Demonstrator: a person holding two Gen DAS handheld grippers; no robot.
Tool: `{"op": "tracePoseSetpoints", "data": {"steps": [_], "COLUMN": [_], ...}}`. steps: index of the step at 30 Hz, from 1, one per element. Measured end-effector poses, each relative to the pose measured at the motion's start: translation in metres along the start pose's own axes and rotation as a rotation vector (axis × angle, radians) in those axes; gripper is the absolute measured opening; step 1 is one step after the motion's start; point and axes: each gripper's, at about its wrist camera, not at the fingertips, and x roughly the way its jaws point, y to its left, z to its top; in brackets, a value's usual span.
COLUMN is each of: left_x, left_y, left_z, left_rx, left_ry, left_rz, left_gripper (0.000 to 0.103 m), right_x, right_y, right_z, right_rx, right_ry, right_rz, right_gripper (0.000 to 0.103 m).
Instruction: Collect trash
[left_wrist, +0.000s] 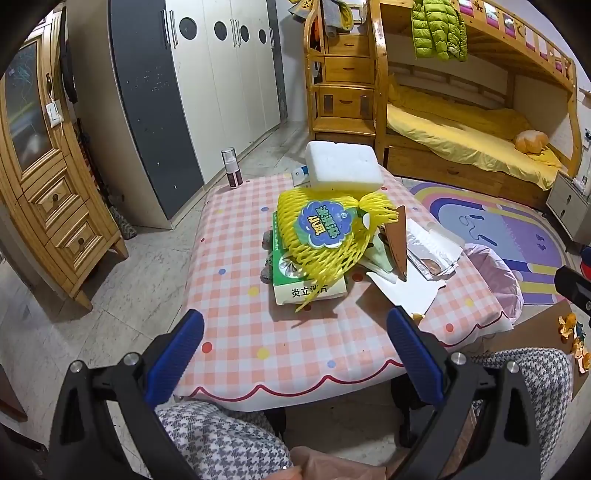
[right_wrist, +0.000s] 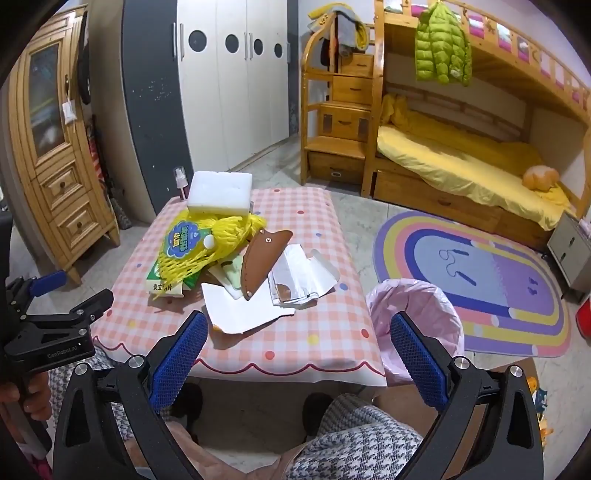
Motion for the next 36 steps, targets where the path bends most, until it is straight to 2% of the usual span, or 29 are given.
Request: {"op": "tracePoseSetpoints", "data": {"steps": [36], "left_x": [0.0055], "left_y": [0.0011], "left_z": [-0.0059], "left_rx": [0.006], "left_ry": [0.013], "left_rz": [0.016], "left_gripper": [0.096], "right_x": [0.0053], "right_y": [-0.0052], "right_z": [-0.0052], "right_rx": [-0.005], "right_ry": [0.017], "right_rz": [-0.006], "right_gripper": [0.098]}}
